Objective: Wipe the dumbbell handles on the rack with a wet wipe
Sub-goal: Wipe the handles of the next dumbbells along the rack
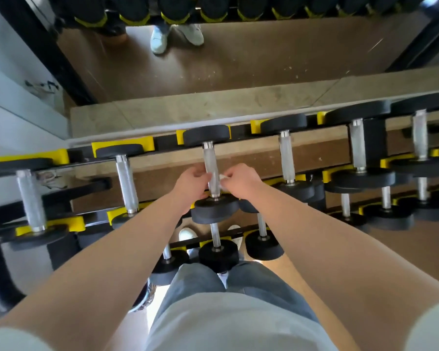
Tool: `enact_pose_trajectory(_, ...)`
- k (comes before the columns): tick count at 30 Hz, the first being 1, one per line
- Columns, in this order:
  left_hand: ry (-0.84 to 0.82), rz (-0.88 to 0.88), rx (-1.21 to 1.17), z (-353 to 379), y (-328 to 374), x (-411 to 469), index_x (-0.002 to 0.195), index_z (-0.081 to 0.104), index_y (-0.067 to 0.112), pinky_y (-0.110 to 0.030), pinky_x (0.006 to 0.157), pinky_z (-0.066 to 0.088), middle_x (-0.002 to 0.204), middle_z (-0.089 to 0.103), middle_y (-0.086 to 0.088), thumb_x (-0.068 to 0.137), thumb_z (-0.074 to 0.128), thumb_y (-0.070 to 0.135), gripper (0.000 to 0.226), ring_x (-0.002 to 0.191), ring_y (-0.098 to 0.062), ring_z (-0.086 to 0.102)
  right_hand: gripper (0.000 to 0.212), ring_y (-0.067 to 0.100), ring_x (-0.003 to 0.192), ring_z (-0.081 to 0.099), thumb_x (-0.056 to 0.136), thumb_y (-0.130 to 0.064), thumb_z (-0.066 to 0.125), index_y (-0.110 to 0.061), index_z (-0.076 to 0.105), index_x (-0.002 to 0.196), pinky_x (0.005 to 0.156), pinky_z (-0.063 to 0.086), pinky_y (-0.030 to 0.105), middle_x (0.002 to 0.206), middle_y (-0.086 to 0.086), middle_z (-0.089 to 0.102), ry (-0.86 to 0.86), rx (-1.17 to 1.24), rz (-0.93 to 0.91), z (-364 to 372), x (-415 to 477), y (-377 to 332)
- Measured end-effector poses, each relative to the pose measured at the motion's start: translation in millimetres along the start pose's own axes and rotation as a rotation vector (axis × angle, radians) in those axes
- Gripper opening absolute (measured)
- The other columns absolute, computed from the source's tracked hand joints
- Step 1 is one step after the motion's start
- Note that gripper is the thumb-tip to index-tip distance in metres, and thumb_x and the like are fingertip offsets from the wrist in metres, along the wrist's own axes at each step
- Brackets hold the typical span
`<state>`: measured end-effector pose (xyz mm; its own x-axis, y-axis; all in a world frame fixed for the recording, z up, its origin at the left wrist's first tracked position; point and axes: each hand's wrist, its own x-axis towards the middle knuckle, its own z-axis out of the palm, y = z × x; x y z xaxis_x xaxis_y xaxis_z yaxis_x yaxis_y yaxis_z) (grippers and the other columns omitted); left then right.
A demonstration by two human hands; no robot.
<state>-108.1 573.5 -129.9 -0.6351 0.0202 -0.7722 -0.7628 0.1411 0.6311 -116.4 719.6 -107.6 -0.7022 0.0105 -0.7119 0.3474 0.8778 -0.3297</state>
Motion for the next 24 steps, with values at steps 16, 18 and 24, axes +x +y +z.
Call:
enact_pose_trajectory(16, -0.112, -0.072, -0.025, -14, 8, 16, 0.128, 0.061, 0.009, -0.033, 0.086, 0.062, 0.114, 0.073, -0.018, 0.101, 0.063, 0.016, 0.028, 0.106, -0.03, 0.073, 0.03, 0.015, 0.089, 0.07, 0.095, -0.002, 0.068, -0.011, 0.07, 0.124, 0.085, 0.063, 0.033, 0.104, 0.002, 0.071, 0.147, 0.936, 0.128, -8, 26, -11)
enact_pose_trajectory(18, -0.092, -0.06, -0.123, -16, 13, 20, 0.126, 0.061, 0.008, -0.038, 0.089, 0.062, 0.112, 0.074, -0.02, 0.1, 0.063, 0.011, 0.026, 0.105, -0.031, 0.073, 0.033, 0.014, 0.085, 0.071, 0.092, -0.006, 0.072, -0.01, 0.07, 0.125, 0.087, 0.063, 0.038, 0.101, 0.002, 0.073, 0.095, 0.751, 0.123, -5, 22, -4)
enact_pose_trajectory(24, -0.104, -0.04, -0.062, -15, 14, 21, 0.133, 0.059, 0.015, -0.036, 0.086, 0.061, 0.115, 0.074, -0.011, 0.101, 0.061, 0.015, 0.032, 0.102, -0.023, 0.073, 0.041, 0.024, 0.106, 0.067, 0.093, -0.009, 0.072, -0.009, 0.064, 0.133, 0.093, 0.058, 0.035, 0.123, 0.01, 0.067, -0.099, 0.374, 0.141, -8, 6, 6)
